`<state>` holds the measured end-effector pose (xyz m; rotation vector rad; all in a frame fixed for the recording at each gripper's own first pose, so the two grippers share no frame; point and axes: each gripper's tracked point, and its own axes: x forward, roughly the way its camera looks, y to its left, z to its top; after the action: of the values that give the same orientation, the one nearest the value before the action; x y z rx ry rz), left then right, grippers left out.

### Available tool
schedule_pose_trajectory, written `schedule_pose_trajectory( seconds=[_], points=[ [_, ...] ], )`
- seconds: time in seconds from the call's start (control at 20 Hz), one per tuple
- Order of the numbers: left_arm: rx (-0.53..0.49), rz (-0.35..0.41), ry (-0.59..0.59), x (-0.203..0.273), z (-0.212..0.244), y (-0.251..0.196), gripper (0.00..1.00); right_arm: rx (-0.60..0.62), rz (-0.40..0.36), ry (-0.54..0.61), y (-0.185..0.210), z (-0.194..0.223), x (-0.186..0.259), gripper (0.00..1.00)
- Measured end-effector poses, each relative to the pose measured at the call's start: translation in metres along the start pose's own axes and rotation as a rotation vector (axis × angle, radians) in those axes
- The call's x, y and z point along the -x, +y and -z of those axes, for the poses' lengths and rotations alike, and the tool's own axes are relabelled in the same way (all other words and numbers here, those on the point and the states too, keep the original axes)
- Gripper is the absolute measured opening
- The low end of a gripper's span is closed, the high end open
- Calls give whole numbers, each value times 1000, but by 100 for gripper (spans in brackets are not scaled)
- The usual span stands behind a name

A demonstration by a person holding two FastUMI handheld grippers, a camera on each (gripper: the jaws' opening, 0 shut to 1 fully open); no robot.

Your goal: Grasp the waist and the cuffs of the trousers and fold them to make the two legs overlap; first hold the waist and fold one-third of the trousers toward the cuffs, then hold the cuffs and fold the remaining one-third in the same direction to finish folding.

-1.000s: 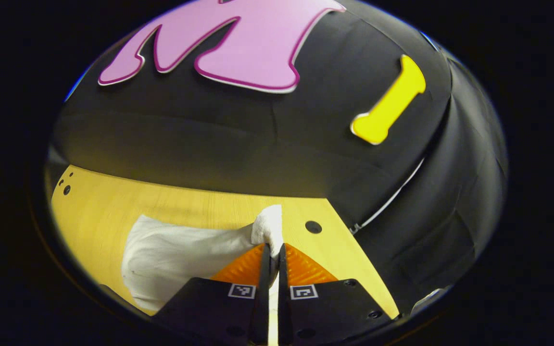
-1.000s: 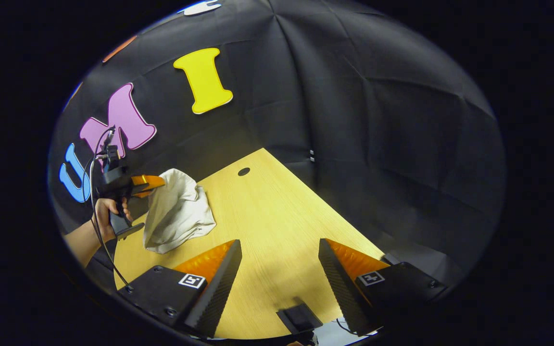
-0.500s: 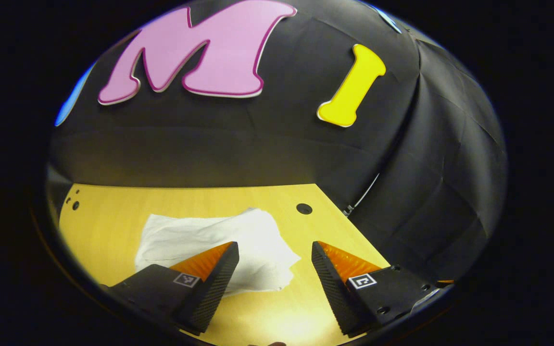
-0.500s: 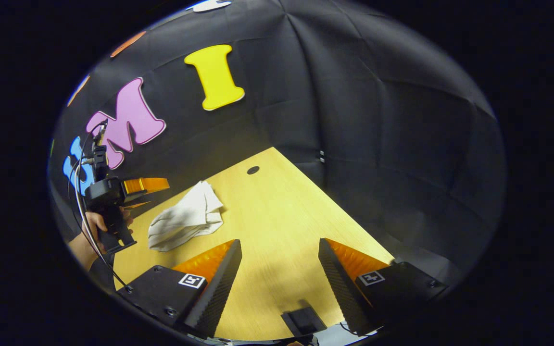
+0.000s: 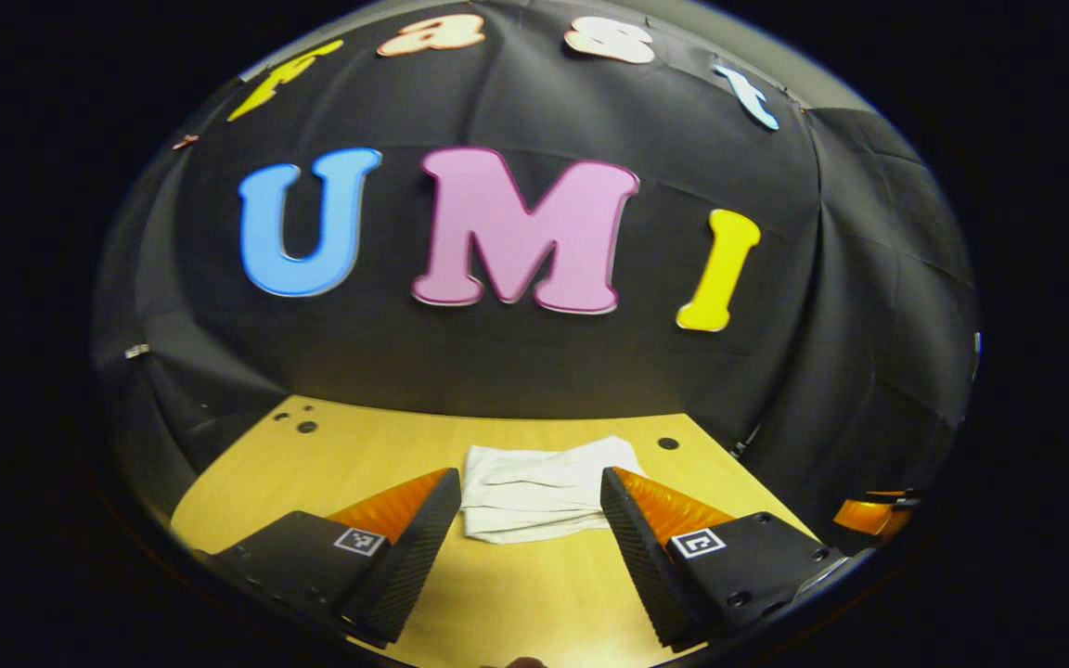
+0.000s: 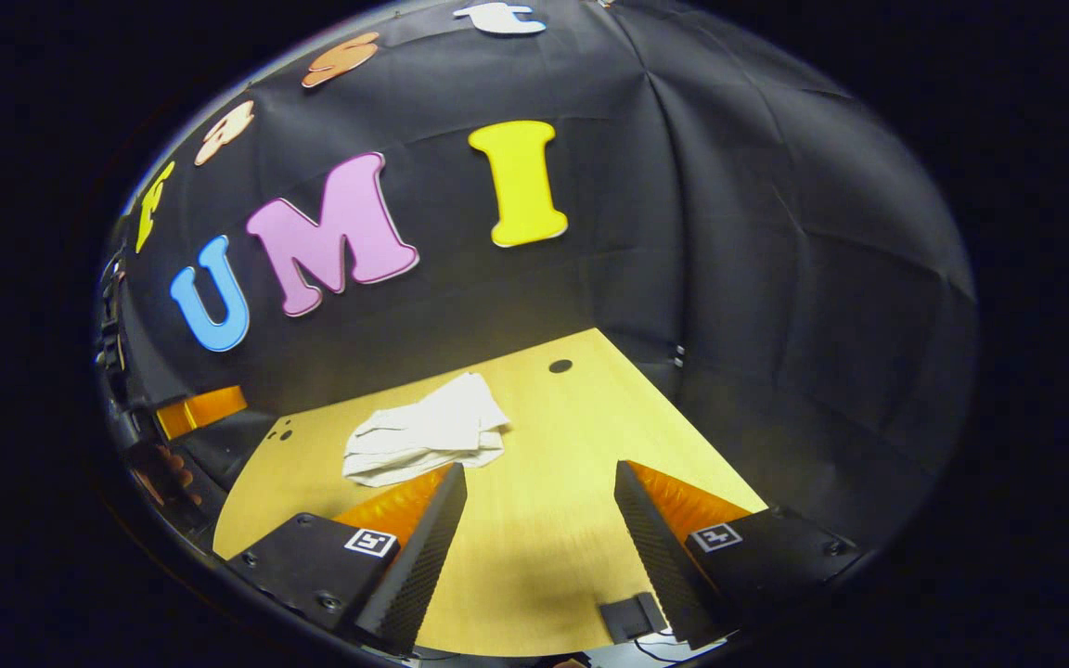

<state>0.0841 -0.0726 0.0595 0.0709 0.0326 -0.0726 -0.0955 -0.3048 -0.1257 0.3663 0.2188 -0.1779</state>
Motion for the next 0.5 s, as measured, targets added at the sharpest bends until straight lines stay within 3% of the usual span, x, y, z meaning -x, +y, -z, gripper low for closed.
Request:
schedule_pose_trajectory(
  seconds=[0.25, 0.5],
  points=[
    [10, -60, -9, 81, 19, 51, 96, 66, -62, -72, 48, -7, 33, 98],
    [14, -89, -13, 111, 27, 77, 96, 109, -120, -62, 82, 4, 43, 98]
  ],
)
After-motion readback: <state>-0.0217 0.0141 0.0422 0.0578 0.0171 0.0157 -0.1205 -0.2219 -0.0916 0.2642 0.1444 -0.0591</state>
